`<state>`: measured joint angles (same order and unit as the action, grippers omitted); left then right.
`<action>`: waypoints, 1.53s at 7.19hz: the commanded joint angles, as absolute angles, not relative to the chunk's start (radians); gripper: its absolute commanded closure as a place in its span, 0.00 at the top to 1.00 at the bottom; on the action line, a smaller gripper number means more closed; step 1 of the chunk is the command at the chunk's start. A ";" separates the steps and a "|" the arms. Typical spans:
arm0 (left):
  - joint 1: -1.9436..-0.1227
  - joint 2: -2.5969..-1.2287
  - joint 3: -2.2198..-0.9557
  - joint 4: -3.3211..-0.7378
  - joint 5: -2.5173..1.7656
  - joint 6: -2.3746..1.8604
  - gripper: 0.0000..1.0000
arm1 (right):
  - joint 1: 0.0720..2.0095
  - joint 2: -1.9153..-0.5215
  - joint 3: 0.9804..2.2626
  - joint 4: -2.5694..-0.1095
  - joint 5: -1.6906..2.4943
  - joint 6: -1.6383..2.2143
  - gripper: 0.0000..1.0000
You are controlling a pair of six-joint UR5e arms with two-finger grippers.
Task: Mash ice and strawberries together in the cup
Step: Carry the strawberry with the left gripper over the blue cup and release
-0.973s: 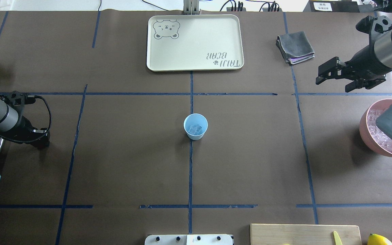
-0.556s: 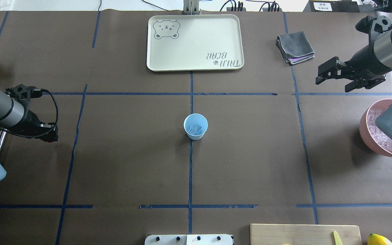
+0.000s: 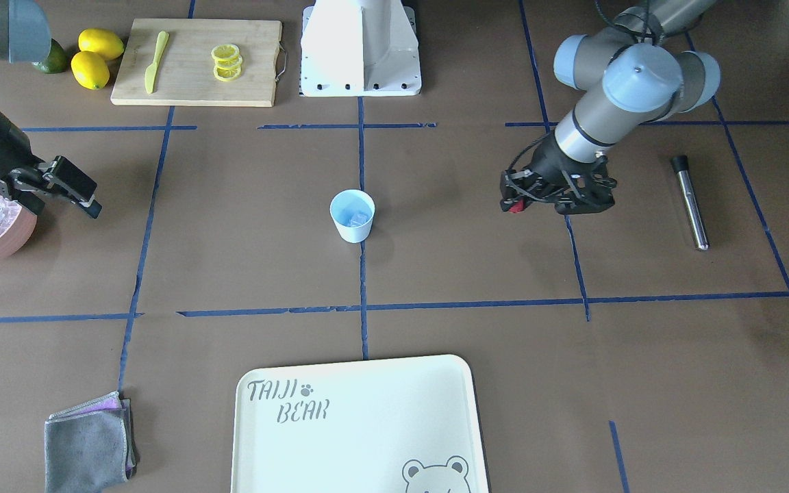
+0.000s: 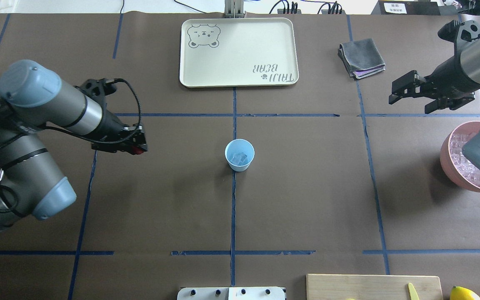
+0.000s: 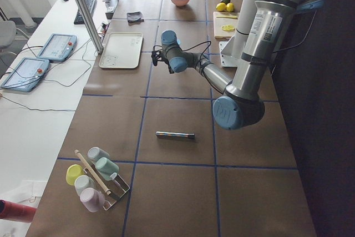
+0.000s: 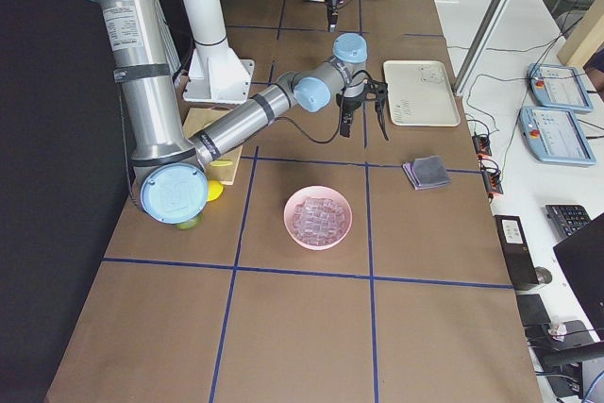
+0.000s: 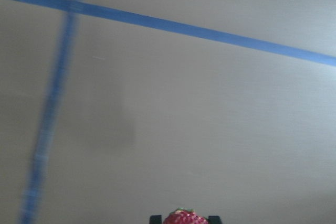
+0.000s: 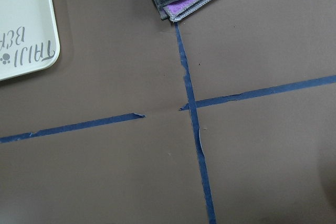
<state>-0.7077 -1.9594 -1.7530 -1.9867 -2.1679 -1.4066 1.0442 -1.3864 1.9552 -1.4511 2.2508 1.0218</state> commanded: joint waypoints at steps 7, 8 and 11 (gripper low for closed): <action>-0.537 -2.298 -1.583 -1.987 -1.973 -1.608 0.02 | 1.045 -1.396 1.957 -1.445 2.252 1.020 1.00; -0.537 -2.307 -1.583 -1.987 -1.973 -1.606 0.03 | 1.045 -1.396 1.957 -1.445 2.252 1.019 1.00; -0.537 -2.307 -1.582 -1.987 -1.971 -1.603 0.38 | 1.045 -1.402 1.974 -1.450 2.252 1.020 1.00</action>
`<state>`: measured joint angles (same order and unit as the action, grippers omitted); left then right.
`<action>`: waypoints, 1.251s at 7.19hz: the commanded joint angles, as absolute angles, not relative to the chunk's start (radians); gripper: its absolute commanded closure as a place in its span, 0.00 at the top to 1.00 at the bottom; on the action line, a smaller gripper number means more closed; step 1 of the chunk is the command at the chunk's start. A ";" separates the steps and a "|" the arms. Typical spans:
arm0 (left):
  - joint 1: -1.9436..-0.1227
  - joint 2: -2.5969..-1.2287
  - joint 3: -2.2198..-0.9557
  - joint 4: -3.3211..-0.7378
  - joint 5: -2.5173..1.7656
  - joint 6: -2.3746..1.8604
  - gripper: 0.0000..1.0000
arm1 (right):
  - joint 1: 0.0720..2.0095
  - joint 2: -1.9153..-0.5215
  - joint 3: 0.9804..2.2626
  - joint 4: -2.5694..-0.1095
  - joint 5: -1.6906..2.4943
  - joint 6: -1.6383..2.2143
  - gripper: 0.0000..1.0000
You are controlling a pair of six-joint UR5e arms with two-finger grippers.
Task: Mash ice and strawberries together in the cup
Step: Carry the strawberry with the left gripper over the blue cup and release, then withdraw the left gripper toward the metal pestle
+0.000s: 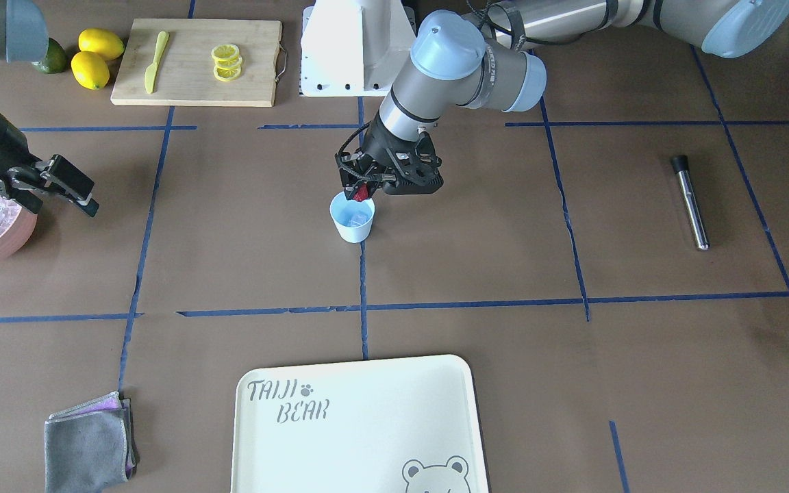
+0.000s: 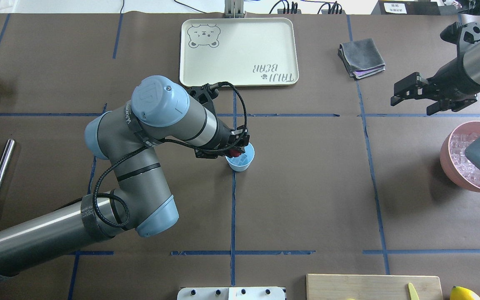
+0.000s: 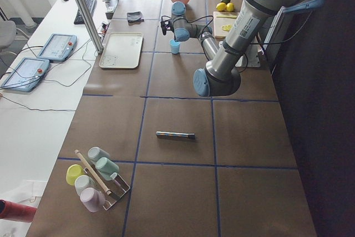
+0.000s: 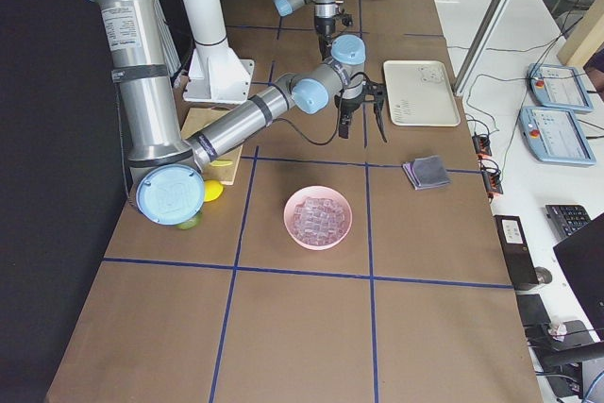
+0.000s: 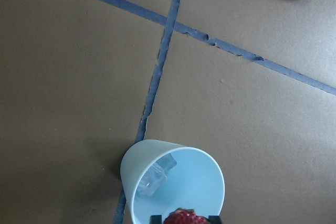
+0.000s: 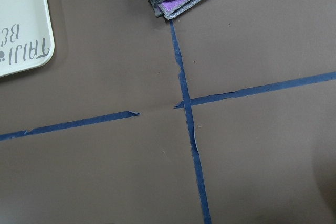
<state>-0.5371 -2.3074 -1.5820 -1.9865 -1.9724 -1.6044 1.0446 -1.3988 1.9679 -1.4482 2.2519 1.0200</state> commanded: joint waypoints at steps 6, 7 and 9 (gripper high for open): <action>-0.602 -2.234 -1.675 -1.985 -1.951 -1.592 0.81 | 1.081 -1.434 1.970 -1.459 2.253 0.941 1.00; -0.665 -2.141 -1.730 -1.986 -2.039 -1.539 0.81 | 1.142 -1.459 1.954 -1.460 2.300 0.854 1.00; -0.820 -1.949 -1.785 -1.988 -2.216 -1.253 0.81 | 1.242 -1.474 1.918 -1.514 2.352 0.674 1.00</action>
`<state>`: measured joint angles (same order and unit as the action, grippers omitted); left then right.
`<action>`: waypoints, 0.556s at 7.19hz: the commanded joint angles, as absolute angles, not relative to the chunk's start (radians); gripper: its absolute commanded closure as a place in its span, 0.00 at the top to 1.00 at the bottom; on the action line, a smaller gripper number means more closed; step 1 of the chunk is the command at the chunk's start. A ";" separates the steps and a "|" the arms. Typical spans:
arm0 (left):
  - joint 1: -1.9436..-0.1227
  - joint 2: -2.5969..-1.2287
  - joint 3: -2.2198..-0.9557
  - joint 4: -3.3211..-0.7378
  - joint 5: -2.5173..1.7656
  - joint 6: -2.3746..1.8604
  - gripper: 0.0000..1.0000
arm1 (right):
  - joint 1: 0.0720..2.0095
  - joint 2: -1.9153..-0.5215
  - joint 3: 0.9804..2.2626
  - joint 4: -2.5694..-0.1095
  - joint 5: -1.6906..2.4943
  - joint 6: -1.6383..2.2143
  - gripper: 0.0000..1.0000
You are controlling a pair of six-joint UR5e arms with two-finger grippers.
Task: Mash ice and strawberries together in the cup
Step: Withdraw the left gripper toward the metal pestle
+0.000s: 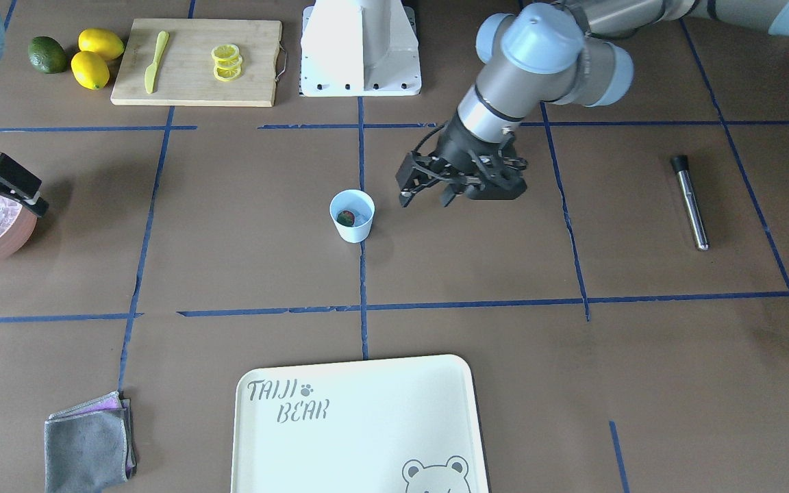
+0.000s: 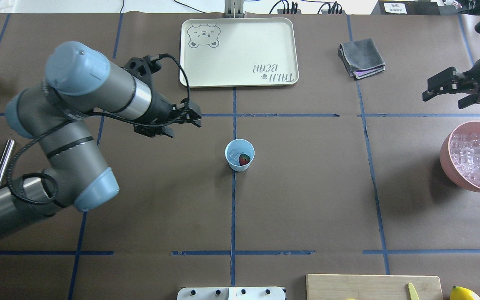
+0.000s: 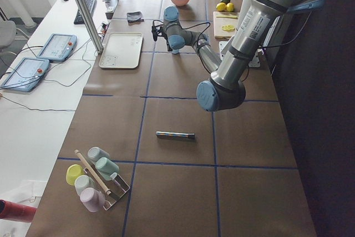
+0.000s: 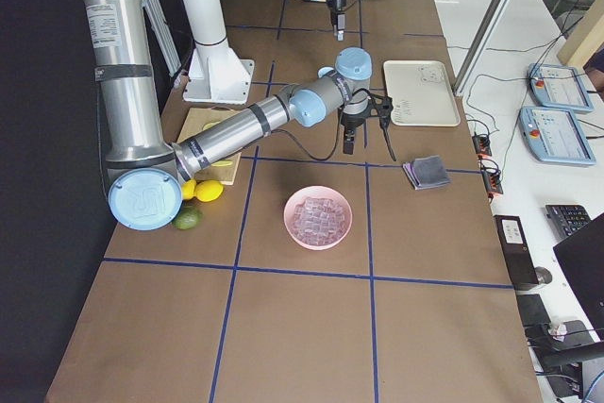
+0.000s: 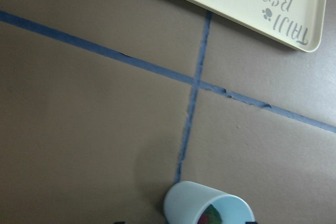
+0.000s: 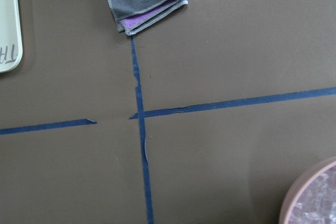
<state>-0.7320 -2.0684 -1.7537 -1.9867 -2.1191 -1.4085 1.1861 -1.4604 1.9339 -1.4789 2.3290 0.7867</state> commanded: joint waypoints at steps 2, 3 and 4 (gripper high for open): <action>-0.966 -1.713 -1.784 -1.993 -2.299 -0.854 0.81 | 1.294 -1.473 1.916 -1.607 2.352 0.518 1.00; -1.013 -1.628 -1.767 -1.988 -2.298 -0.701 0.81 | 1.299 -1.473 1.916 -1.609 2.352 0.514 1.00; -1.046 -1.591 -1.716 -1.985 -2.301 -0.627 0.81 | 1.299 -1.473 1.916 -1.609 2.352 0.514 1.00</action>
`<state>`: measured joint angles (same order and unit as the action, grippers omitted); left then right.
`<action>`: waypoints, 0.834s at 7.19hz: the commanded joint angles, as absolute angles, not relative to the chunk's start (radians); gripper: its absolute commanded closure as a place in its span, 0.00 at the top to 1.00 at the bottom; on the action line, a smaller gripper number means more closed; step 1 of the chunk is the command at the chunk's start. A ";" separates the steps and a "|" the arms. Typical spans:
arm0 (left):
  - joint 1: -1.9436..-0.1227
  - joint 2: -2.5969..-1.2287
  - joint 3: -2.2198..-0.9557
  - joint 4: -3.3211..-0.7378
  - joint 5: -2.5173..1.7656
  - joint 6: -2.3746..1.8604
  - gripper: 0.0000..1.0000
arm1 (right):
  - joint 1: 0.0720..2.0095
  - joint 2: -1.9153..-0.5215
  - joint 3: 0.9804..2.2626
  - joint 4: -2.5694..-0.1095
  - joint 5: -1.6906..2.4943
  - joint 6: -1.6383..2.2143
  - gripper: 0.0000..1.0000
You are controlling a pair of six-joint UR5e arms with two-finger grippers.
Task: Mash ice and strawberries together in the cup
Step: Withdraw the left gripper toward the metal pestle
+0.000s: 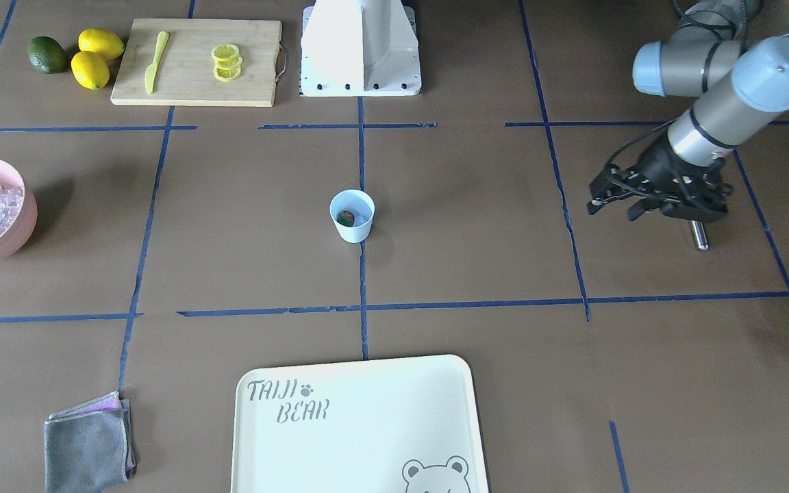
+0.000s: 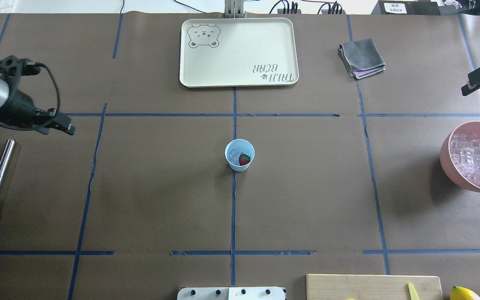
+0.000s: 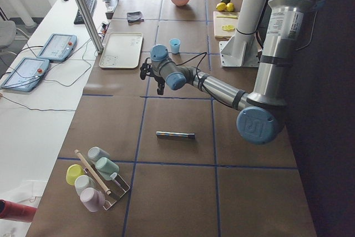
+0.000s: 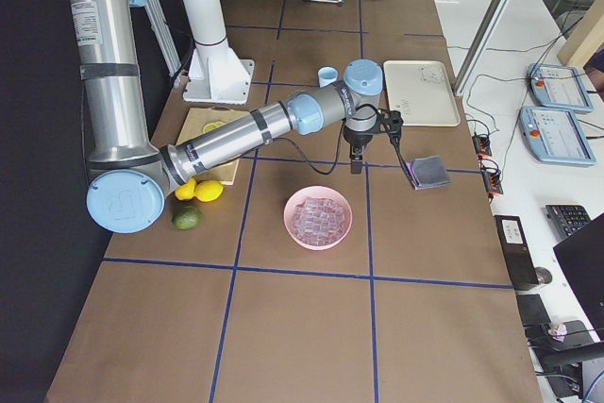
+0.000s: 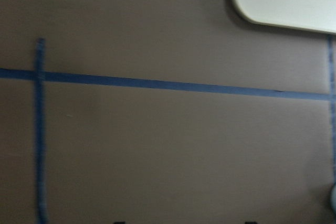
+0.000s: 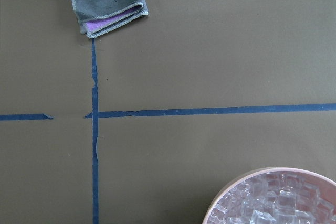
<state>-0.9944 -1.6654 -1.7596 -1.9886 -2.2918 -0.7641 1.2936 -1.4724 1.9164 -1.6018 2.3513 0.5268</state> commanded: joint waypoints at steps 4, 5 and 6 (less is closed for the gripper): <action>-1.074 -1.598 -1.560 -1.914 -2.301 -0.583 0.80 | 1.299 -1.473 1.917 -1.609 2.352 0.512 1.00; -1.071 -1.603 -1.515 -1.898 -2.302 -0.583 0.80 | 1.299 -1.473 1.921 -1.609 2.352 0.514 1.00; -1.069 -1.611 -1.511 -1.894 -2.303 -0.583 0.80 | 1.299 -1.473 1.921 -1.609 2.352 0.514 1.00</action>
